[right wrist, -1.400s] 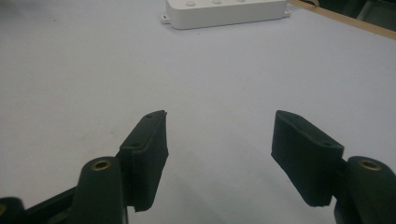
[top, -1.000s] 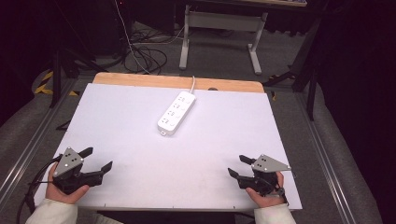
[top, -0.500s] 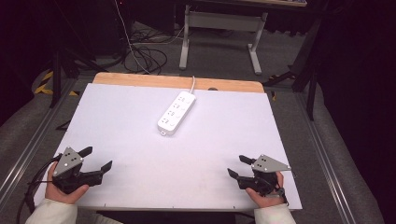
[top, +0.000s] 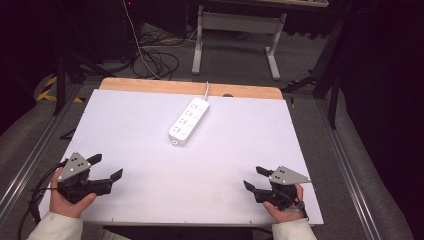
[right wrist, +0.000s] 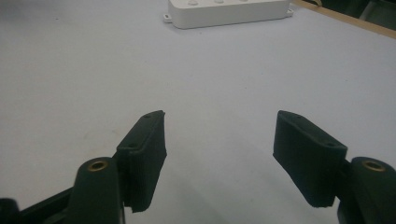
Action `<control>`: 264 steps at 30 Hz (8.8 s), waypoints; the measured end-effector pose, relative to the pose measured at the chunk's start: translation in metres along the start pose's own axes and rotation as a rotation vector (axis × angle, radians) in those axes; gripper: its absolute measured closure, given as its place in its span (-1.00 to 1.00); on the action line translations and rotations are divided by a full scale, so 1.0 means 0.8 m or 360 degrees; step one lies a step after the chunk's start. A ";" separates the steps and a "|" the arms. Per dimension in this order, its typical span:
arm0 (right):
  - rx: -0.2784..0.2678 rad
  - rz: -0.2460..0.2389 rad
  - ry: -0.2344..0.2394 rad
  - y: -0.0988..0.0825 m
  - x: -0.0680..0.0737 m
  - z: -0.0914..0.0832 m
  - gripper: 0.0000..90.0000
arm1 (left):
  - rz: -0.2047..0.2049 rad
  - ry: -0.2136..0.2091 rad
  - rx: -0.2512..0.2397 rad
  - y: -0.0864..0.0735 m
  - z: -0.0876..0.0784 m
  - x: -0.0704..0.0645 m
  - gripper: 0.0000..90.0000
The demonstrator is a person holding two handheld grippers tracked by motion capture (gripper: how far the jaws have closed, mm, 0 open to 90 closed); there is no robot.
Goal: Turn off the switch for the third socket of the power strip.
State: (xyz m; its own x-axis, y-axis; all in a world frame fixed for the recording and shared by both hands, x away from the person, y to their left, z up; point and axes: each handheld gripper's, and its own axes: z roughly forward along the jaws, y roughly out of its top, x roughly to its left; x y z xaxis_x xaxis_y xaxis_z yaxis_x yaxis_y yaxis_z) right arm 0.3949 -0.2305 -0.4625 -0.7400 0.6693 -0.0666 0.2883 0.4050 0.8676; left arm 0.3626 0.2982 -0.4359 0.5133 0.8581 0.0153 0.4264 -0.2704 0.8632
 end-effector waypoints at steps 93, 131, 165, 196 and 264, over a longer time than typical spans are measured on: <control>-0.0011 0.0006 0.0045 -0.002 -0.003 0.000 -0.27 | 0.0103 -0.0382 0.0201 0.190 0.172 -0.052 0.99; -0.0023 0.0010 0.0070 -0.004 -0.006 0.000 -0.28 | 0.0047 -0.0232 0.0164 0.171 0.281 -0.052 1.00; -0.0032 0.0016 0.0092 -0.005 -0.008 0.000 -0.28 | -0.0002 -0.0135 0.0240 0.151 0.327 -0.058 1.00; -0.0029 0.0016 0.0103 -0.005 -0.007 0.000 -0.29 | 0.0043 -0.0067 0.0345 0.159 0.332 -0.066 1.00; -0.0019 0.0020 0.0104 -0.004 -0.007 0.004 -0.29 | 0.0135 -0.0139 0.0281 0.210 0.273 -0.081 1.00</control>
State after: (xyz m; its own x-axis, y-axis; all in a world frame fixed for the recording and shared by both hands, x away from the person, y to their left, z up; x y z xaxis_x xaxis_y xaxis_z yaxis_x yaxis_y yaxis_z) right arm 0.4001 -0.2337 -0.4664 -0.7745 0.6322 -0.0235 0.2910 0.3890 0.8741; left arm 0.5636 0.1022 -0.4023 0.6122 0.7900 0.0335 0.4991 -0.4189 0.7586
